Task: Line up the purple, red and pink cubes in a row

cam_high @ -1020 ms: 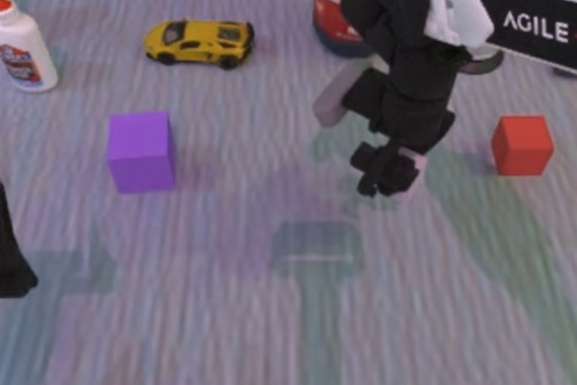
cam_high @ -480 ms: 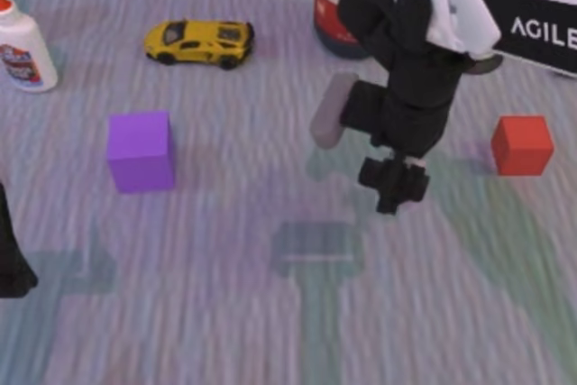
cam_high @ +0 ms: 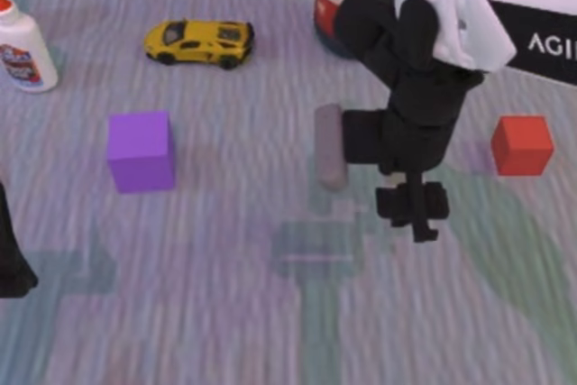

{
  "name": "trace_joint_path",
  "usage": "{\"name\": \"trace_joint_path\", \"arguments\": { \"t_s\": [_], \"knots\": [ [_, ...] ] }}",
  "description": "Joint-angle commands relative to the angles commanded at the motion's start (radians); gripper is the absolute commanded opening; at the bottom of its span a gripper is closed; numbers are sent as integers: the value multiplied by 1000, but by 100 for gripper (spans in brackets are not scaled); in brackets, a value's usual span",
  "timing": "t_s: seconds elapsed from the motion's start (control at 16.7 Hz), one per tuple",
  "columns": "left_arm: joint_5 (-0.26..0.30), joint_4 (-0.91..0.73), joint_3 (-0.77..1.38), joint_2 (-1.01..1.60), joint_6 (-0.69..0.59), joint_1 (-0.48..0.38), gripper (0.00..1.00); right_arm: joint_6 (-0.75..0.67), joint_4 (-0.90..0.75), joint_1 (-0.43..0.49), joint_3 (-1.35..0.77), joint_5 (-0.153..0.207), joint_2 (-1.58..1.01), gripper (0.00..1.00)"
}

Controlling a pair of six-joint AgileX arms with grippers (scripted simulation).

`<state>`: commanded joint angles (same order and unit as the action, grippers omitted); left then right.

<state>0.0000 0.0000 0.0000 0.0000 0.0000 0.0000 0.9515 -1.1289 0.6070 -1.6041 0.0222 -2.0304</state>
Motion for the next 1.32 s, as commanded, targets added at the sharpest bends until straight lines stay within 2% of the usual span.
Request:
{"name": "trace_joint_path", "arguments": {
  "t_s": [0.36, 0.72, 1.02, 1.32],
  "knots": [
    [0, 0, 0, 0, 0, 0, 100, -1, 17, -4, 11, 0, -8, 0],
    [0, 0, 0, 0, 0, 0, 100, -2, 224, 0, 149, -1, -69, 0],
    [0, 0, 0, 0, 0, 0, 100, -1, 250, 1, 170, -1, -79, 0],
    [0, 0, 0, 0, 0, 0, 100, -1, 250, 1, 170, -1, -79, 38]
  ]
}}
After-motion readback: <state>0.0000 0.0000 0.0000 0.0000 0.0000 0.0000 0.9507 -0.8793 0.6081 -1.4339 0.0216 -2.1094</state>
